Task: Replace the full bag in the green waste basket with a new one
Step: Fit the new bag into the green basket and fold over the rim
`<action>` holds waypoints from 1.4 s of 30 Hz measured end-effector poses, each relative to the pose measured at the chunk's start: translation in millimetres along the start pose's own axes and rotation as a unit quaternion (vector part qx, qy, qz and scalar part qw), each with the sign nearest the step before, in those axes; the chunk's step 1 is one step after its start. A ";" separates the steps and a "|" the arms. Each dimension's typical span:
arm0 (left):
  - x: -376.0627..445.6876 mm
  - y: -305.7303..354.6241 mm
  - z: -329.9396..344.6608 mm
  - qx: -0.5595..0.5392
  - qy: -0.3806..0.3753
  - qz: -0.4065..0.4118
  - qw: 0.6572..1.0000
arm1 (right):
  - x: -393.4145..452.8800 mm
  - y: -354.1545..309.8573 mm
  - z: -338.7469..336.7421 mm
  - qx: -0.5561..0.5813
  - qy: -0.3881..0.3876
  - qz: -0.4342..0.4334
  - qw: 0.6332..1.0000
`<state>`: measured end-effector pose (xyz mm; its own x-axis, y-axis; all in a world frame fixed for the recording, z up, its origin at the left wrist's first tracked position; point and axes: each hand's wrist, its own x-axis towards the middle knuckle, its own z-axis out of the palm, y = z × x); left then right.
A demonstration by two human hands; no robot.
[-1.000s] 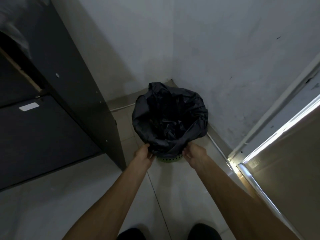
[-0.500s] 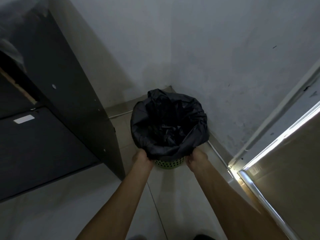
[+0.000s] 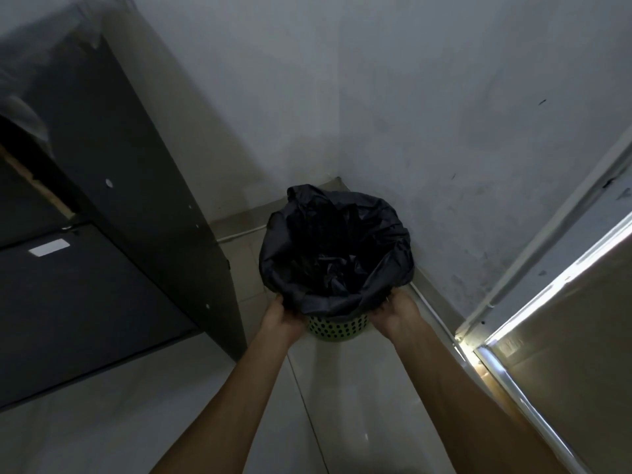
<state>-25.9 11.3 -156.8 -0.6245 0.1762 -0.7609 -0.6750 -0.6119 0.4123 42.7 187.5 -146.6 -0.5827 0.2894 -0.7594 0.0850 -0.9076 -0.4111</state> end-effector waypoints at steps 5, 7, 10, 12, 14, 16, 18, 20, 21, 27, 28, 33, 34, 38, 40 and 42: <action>-7.0 11.9 6.8 0.121 0.255 0.245 0.927 | 5.8 -4.2 1.0 -0.097 0.145 -0.112 0.978; -11.1 29.8 20.0 0.247 0.256 0.435 0.827 | 14.0 -19.2 2.9 -0.192 0.279 -0.264 0.903; 10.0 62.2 52.3 0.405 0.139 0.575 0.697 | 22.6 -51.5 26.4 -0.303 0.237 -0.530 0.756; 44.6 86.9 77.8 0.513 0.096 0.569 0.636 | 35.4 -75.1 56.2 -0.412 0.146 -0.612 0.659; 80.5 105.6 102.9 0.596 0.036 0.528 0.604 | 58.5 -94.1 92.7 -0.538 0.032 -0.617 0.574; 110.2 116.9 125.3 0.648 -0.027 0.495 0.578 | 84.4 -102.5 131.4 -0.640 -0.069 -0.581 0.498; 133.9 123.8 142.9 0.698 -0.068 0.450 0.552 | 107.5 -102.8 167.2 -0.702 -0.120 -0.540 0.448; 152.1 128.8 154.2 0.723 -0.091 0.407 0.551 | 127.9 -97.2 193.9 -0.753 -0.157 -0.512 0.382; 158.9 130.5 158.8 0.719 -0.094 0.393 0.565 | 137.5 -94.0 204.0 -0.784 -0.177 -0.485 0.345; 176.3 142.6 165.5 0.763 -0.064 0.341 0.546 | 172.9 -113.0 231.1 -0.843 -0.236 -0.265 0.404; 177.4 143.7 163.9 0.765 -0.063 0.342 0.541 | 175.8 -124.0 230.3 -0.833 -0.240 -0.238 0.439; 181.0 141.1 158.5 0.750 -0.037 0.381 0.539 | 193.7 -155.1 210.5 -0.702 -0.257 -0.087 0.659; 182.4 140.2 158.2 0.747 -0.027 0.393 0.536 | 197.8 -155.1 205.6 -0.664 -0.259 -0.045 0.700; 184.1 138.8 157.6 0.761 -0.014 0.381 0.524 | 209.1 -144.9 188.1 -0.601 -0.211 0.025 0.770; 182.5 138.0 159.9 0.770 -0.020 0.350 0.533 | 207.3 -140.3 187.1 -0.652 -0.166 -0.035 0.739; 181.9 138.5 161.7 0.778 -0.018 0.319 0.541 | 204.2 -141.3 190.1 -0.709 -0.137 -0.115 0.682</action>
<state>-296.5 83.3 -157.1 -0.9137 0.3436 -0.2170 0.1854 0.8275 0.5299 -242.0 317.0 -147.8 -0.8254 0.1298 -0.5494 0.5485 0.4147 -0.7261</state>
